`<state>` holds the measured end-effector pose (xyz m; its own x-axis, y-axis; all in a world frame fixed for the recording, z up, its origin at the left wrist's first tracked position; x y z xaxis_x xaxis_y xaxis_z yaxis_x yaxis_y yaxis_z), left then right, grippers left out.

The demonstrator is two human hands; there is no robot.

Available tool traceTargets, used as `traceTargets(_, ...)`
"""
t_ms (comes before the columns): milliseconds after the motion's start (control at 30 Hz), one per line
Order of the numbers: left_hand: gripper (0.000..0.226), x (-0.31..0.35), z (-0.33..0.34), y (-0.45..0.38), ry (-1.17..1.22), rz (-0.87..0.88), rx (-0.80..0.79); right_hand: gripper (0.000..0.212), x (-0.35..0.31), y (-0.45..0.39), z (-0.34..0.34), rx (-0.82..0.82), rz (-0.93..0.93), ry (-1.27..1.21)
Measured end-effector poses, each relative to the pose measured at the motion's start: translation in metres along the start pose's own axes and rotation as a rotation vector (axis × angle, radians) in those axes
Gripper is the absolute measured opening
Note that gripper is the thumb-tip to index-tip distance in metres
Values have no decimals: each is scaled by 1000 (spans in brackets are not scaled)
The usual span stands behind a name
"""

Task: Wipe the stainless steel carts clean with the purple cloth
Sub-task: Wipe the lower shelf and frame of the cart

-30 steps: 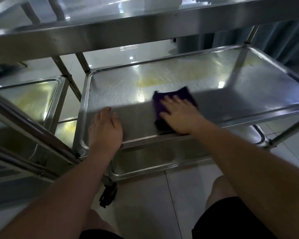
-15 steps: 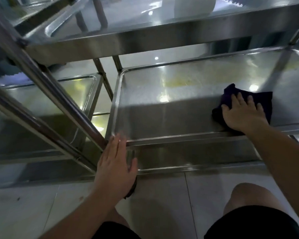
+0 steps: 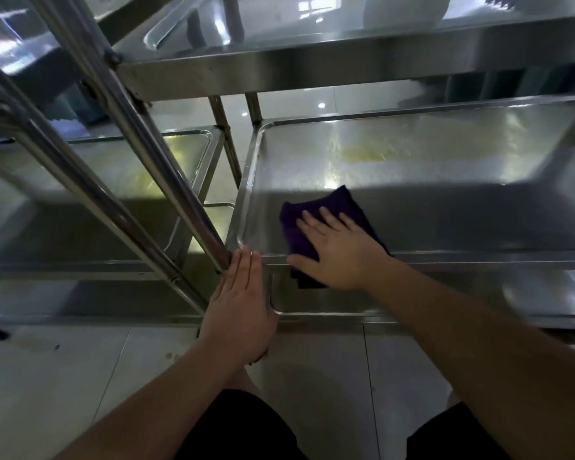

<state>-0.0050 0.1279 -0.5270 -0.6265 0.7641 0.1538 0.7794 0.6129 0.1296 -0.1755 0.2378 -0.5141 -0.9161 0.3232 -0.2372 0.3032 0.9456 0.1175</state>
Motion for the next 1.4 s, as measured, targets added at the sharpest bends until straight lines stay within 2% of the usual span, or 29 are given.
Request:
traceTargets(67,89,3,-1,1,3,-12,-23,101,-8,4,3,-26,-98,78)
traceTargets(167,89,7,-4,2,2,-40,-66,89,-10,12,6,-21,-178,143)
traceTargets(267,89,11,-9,-2,-2,-67,-138,76,-12,19,5,-48,-245,70)
traceTargets(400,91,15,-17,-4,-74,-100,-268,79,-14,44,1,-58,-261,-41)
traceTargets(500,96,18,-27,-5,-167,-76,-362,75,-17,65,-15,-17,-182,-139)
traceTargets(567,96,20,-38,-7,-185,-77,-436,73,-21,76,-26,-55,-122,-193)
traceTargets(667,91,25,-62,-2,-213,-64,-498,67,-32,104,-39,-192,-51,-268)
traceTargets(733,77,37,-81,16,-224,-14,-518,60,-41,133,-50,-259,25,-371)
traceTargets(867,74,68,-120,76,-277,-20,-725,42,-63,189,-75,-436,206,-491)
traceTargets(933,73,83,-147,104,-320,8,-783,46,-77,212,-99,-521,256,-528)
traceTargets(1167,55,128,-283,163,-330,-35,-783,48,-117,266,-238,-552,316,-451)
traceTargets(1267,54,140,-336,176,-279,-60,-732,46,-129,282,-295,-505,347,-446)
traceTargets(1400,54,149,-391,184,-235,-42,-679,37,-143,300,-363,-354,404,-377)
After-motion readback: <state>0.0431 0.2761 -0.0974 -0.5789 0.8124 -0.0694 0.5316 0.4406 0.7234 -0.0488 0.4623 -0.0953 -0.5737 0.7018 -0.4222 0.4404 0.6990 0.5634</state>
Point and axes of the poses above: each hand's wrist, its own y-axis away from the middle knuckle, its own z-axis out of the palm, x = y × z, the point moved 6 cm from there along -y, towards the middle knuckle, and after that the axes turned 14 degrees about -z, right-handed, at the moved point
